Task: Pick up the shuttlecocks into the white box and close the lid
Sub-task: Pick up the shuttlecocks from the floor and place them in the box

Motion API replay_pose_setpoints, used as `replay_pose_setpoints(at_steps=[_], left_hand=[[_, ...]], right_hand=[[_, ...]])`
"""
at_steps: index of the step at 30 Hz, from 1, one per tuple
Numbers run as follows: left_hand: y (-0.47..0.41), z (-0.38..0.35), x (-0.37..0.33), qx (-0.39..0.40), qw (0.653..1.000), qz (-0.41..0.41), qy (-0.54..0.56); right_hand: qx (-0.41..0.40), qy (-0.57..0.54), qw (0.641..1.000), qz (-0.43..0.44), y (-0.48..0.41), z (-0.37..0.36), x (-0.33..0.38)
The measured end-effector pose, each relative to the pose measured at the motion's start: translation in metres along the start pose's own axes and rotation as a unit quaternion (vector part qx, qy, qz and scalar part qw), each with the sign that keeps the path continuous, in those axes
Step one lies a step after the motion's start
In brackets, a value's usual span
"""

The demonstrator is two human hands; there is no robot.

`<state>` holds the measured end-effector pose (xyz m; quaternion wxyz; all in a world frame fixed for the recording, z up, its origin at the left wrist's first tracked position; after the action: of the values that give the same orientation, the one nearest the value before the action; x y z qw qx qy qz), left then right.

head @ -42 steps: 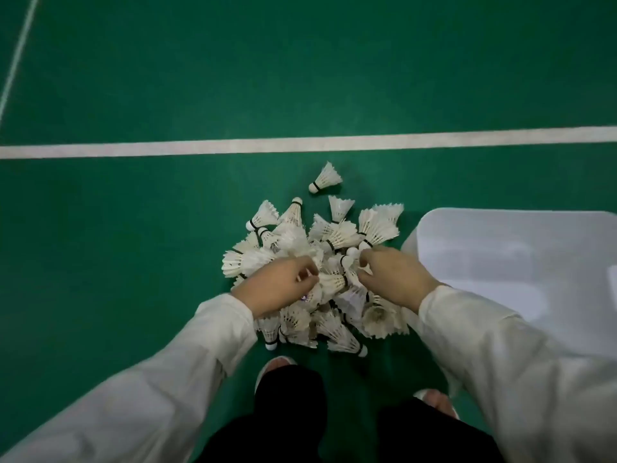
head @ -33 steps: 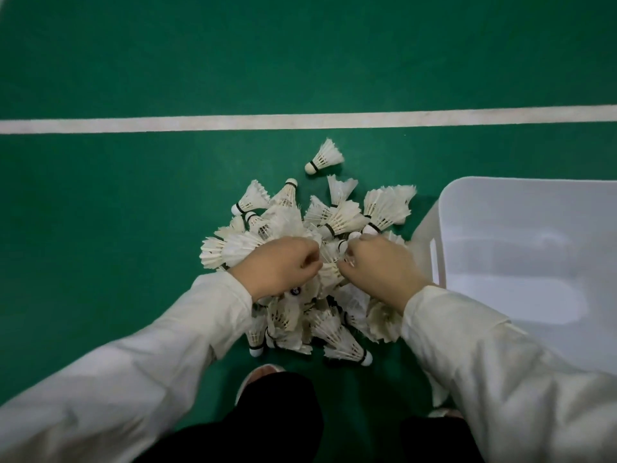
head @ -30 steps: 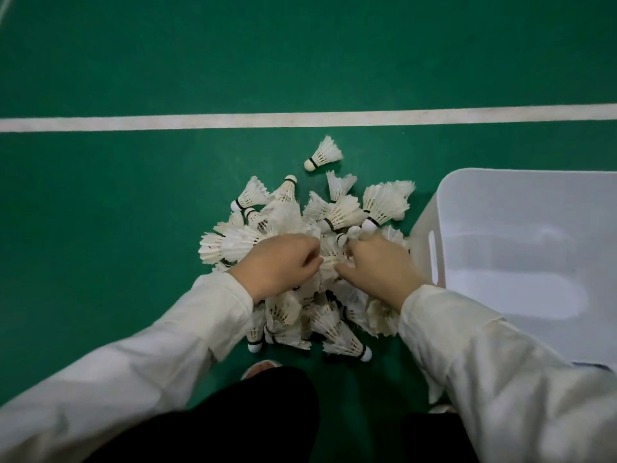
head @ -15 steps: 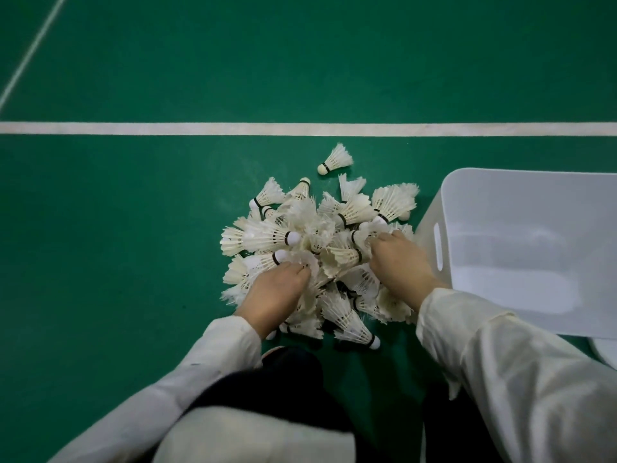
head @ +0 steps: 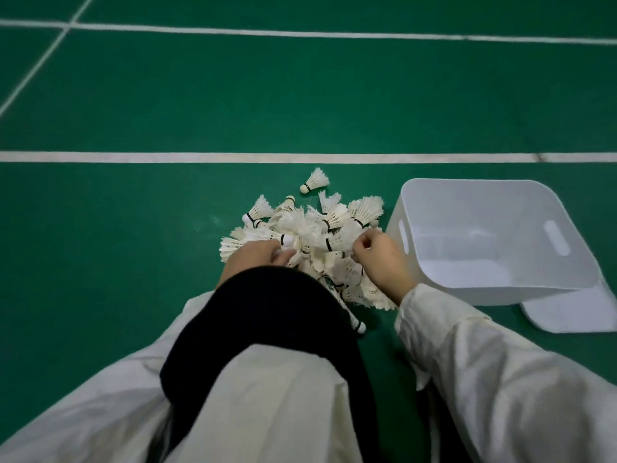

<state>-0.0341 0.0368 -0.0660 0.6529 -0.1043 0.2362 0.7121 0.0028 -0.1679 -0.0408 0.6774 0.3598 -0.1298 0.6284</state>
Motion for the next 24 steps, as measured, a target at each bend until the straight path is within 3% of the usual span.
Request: replay_pose_setpoints(at_steps=[5, 8, 11, 14, 20, 24], left_hand=[[0.002, 0.011, 0.017, -0.007, 0.998, 0.032, -0.055], [-0.001, 0.008, 0.039, -0.011, 0.995, 0.086, -0.048], [-0.005, -0.006, 0.055, 0.015, 0.993, 0.118, 0.005], [-0.008, -0.016, 0.067, -0.017, 0.986, 0.157, 0.054], [-0.029, -0.031, 0.074, -0.018, 0.953, 0.157, 0.260], [-0.040, -0.033, 0.087, -0.058, 0.939, 0.207, 0.268]], right_hand=[[-0.008, 0.010, 0.999, 0.045, 0.009, -0.016, 0.006], [0.024, 0.072, 0.993, 0.088, 0.001, -0.026, 0.009], [0.047, 0.107, 0.987, 0.112, -0.010, -0.037, 0.009], [0.054, 0.142, 0.980, 0.129, -0.020, -0.048, 0.005], [0.077, 0.223, 0.958, 0.162, -0.033, -0.057, -0.011], [0.073, 0.233, 0.958, 0.152, -0.039, -0.048, -0.015]])
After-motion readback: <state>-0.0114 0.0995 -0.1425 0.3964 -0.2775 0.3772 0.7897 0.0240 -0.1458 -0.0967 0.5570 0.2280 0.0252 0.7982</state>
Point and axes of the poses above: each hand's wrist, its own y-axis away from the middle knuckle, its own z-axis out of the back of the hand, x = y × z, the point moved 7 cm from there along -y, towards the middle knuckle, and after that the axes turned 3 degrees about -z, right-handed, at the moved point
